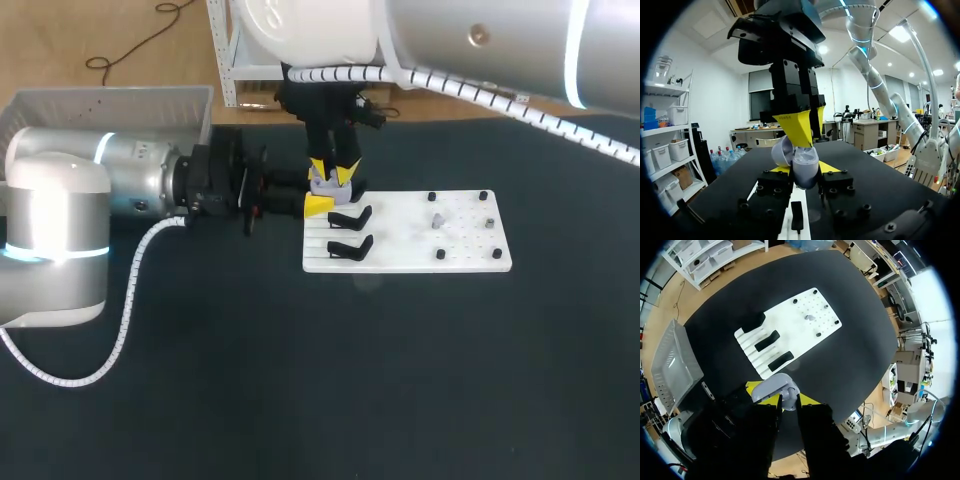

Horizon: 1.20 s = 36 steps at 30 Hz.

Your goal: Pick up each earbud case from the left stands, insert the matching earbuds, close the lid, and place the case in the box.

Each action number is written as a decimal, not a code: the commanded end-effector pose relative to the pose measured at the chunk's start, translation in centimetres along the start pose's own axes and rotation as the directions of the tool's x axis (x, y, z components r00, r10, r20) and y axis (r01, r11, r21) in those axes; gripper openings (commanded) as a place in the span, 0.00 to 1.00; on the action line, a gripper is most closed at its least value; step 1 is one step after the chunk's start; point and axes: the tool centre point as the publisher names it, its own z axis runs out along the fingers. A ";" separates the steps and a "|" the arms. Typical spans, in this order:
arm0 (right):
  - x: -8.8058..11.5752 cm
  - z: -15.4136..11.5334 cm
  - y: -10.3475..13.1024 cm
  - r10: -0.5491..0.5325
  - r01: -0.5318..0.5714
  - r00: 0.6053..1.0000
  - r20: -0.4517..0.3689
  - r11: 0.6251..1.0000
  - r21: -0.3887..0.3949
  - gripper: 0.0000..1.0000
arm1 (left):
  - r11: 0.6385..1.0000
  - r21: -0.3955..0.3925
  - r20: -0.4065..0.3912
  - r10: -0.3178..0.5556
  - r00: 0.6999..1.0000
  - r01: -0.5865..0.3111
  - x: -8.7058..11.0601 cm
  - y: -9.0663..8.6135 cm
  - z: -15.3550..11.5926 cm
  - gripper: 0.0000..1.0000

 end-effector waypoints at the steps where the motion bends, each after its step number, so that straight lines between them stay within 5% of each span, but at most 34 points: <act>1: -0.1 0.0 0.2 0.006 -0.006 1.000 -0.006 1.000 -0.001 0.15 | 1.000 -0.002 0.003 0.003 1.000 -0.003 0.1 0.0 0.0 0.00; 3: 0.1 -0.2 0.1 0.007 -0.007 1.000 -0.006 1.000 -0.010 0.80 | 1.000 -0.002 0.003 0.003 1.000 -0.003 0.1 0.0 0.0 0.00; 4: 0.3 -0.5 0.0 0.004 -0.005 1.000 -0.003 1.000 -0.029 1.00 | 1.000 -0.002 0.003 0.003 1.000 -0.003 0.1 0.0 0.0 0.00; 15: 1.4 -3.8 -4.6 -0.075 0.071 0.997 -0.004 0.958 -0.277 0.98 | 1.000 -0.002 0.003 0.003 1.000 -0.003 0.1 0.0 0.0 0.00; 16: 1.3 -3.9 -5.1 -0.092 0.086 0.996 -0.004 0.950 -0.300 0.90 | 1.000 -0.002 0.003 0.003 1.000 -0.003 0.1 0.0 0.0 0.00; 21: 0.8 -3.7 -7.2 -0.210 0.221 0.975 0.070 0.900 -0.376 0.82 | 1.000 -0.002 0.003 0.003 1.000 -0.003 0.1 0.0 0.0 0.00; 26: 0.4 -2.9 -8.6 -0.295 0.328 0.945 0.142 0.862 -0.388 0.53 | 1.000 -0.002 0.003 0.003 1.000 -0.003 0.1 0.0 0.0 0.00; 34: -1.8 -1.4 -10.3 -0.318 0.375 0.926 0.206 0.842 -0.388 0.59 | 1.000 -0.002 0.003 0.003 1.000 -0.003 0.1 0.0 0.0 0.00; 36: -2.6 -0.6 -10.6 -0.325 0.379 0.924 0.200 0.845 -0.378 0.67 | 1.000 -0.002 0.003 0.003 1.000 -0.003 0.1 0.0 0.0 0.00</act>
